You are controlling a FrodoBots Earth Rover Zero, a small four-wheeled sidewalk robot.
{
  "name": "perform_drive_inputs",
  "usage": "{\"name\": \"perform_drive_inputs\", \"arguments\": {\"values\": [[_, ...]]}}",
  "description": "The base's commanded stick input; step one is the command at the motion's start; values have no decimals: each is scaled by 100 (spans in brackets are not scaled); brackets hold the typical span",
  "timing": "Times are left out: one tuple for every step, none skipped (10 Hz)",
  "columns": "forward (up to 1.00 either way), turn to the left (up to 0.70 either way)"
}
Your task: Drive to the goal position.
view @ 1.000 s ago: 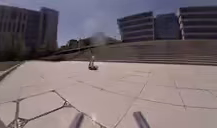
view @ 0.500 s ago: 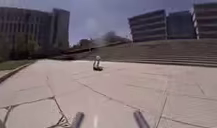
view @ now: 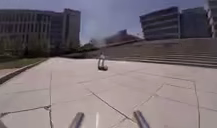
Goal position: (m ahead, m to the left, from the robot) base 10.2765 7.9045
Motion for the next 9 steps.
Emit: {"name": "perform_drive_inputs", "arguments": {"values": [[100,27],[100,27],[100,27],[100,27],[100,27],[100,27],[100,27],[100,27],[100,27]]}}
